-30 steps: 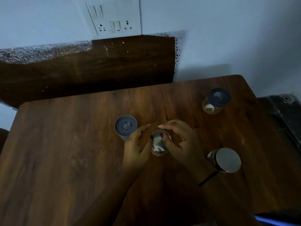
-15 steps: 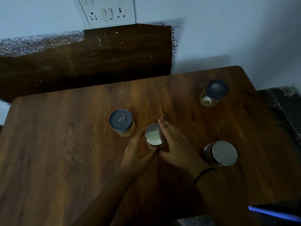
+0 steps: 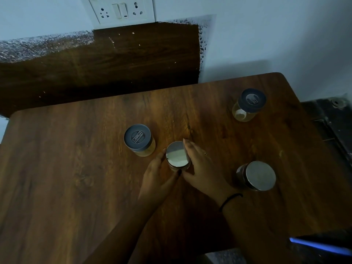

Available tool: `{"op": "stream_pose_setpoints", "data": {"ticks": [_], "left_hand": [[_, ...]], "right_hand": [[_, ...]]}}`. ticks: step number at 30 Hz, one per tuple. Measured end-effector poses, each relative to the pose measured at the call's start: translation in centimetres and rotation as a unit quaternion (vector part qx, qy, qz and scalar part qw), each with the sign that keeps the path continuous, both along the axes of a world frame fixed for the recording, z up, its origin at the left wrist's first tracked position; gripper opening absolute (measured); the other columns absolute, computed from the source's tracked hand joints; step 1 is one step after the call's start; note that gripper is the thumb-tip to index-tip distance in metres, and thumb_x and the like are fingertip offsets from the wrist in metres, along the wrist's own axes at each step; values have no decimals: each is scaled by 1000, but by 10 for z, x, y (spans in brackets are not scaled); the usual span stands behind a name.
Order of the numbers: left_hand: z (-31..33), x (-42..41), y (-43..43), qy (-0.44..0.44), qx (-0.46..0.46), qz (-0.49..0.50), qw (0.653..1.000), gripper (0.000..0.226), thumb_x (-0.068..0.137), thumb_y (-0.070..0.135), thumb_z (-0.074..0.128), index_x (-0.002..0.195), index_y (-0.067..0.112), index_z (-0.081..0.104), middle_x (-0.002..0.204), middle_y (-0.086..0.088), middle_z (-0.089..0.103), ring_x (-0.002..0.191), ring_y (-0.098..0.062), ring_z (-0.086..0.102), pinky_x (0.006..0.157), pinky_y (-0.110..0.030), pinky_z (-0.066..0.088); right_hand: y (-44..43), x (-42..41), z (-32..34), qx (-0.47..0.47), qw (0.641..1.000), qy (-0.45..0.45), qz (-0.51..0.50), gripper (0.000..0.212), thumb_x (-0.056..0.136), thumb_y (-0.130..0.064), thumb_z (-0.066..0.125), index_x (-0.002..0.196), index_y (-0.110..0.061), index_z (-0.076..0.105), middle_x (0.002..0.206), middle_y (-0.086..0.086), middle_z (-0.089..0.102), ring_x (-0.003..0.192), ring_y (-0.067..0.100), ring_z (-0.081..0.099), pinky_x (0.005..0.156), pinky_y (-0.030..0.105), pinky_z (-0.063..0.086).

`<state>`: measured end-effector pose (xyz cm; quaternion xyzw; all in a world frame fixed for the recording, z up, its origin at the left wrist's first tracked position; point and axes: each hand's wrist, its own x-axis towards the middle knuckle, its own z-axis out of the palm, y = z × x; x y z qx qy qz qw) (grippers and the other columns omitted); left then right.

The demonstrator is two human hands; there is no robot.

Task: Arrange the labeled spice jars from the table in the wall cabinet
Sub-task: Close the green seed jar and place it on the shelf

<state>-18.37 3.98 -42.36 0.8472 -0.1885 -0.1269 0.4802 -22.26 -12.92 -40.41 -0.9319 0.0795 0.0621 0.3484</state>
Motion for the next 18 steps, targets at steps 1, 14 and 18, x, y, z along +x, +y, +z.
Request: {"op": "stream_pose_setpoints", "data": {"ticks": [1,14,18], "left_hand": [[-1,-1,0,4,-2,1,1000,66,86,44,65,144,35,35,137,35,44,132,7,45,106,-31,46],[2,-11,10,31,-7,13,999,58,84,43,66,126,71,36,128,37,52,124,7,51,99,-30,50],[-2,-16,15,60,-7,6,998,58,85,47,64,137,51,38,137,21,52,128,3,49,103,-35,49]], "right_hand": [[-1,0,-1,6,1000,0,-2,89,89,-29,69,157,-25,11,162,-5,18,145,15,26,107,20,24],[2,-4,-3,20,999,-41,-28,82,83,-32,75,151,-19,30,153,-1,38,137,15,38,104,19,36],[2,-5,-1,16,999,-43,-22,83,80,-38,77,149,-21,34,148,-3,42,133,13,41,97,16,34]]}}
